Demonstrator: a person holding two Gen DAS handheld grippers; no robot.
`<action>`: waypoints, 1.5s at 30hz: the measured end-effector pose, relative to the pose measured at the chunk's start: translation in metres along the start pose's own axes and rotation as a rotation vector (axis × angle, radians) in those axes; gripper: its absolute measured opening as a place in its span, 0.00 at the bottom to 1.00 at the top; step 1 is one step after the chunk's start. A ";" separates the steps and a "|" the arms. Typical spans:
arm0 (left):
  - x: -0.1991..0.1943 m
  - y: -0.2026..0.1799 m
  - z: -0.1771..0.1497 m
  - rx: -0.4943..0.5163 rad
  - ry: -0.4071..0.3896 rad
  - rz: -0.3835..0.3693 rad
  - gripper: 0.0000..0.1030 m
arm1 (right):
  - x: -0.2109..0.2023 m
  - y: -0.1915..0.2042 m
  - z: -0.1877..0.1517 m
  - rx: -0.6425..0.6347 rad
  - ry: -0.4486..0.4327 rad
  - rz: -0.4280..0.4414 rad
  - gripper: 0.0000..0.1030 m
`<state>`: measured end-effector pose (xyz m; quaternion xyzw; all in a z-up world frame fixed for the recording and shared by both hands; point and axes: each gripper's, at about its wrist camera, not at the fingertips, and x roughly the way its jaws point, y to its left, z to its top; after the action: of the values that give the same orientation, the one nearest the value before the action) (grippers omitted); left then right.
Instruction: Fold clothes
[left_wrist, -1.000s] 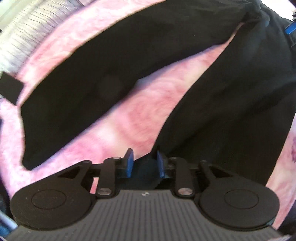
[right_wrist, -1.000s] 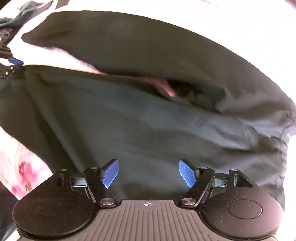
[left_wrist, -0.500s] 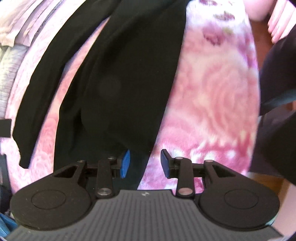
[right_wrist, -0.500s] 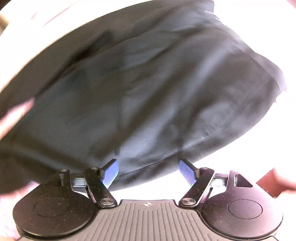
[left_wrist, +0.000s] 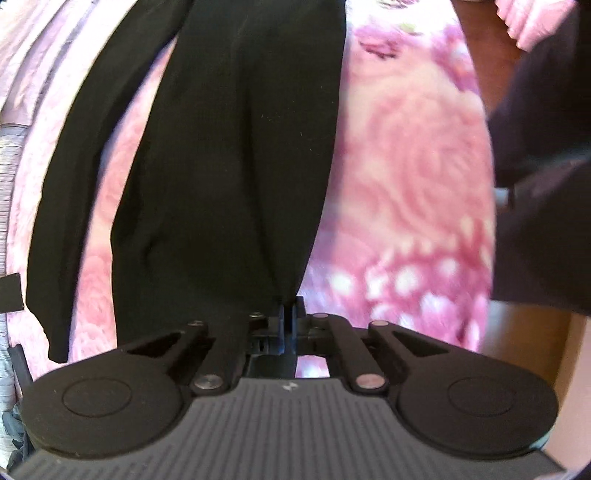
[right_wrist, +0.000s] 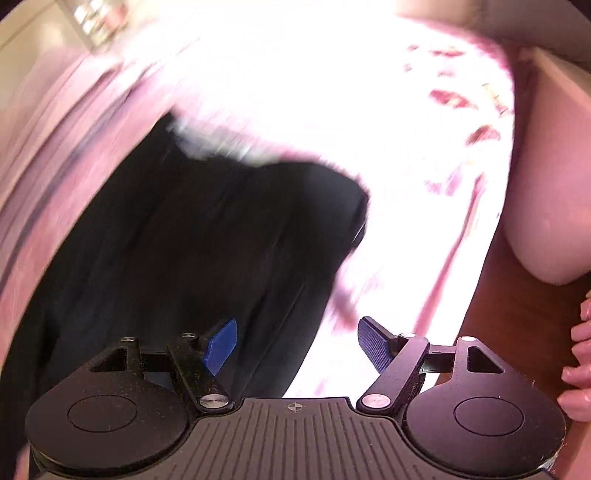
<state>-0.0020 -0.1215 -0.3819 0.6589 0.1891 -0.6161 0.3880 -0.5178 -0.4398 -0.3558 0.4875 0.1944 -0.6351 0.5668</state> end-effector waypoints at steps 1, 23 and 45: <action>0.002 0.000 0.003 0.004 0.017 -0.002 0.01 | 0.006 -0.007 0.007 0.014 -0.012 0.010 0.73; -0.015 -0.007 0.038 -0.136 0.104 0.019 0.09 | 0.006 -0.001 0.047 -0.066 -0.001 -0.049 0.56; 0.002 -0.032 -0.129 -0.143 0.109 0.196 0.00 | -0.080 0.240 -0.249 -0.947 0.367 0.374 0.56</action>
<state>0.0614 -0.0059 -0.4006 0.6774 0.1882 -0.5233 0.4815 -0.2094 -0.2659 -0.3275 0.3078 0.4653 -0.2704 0.7846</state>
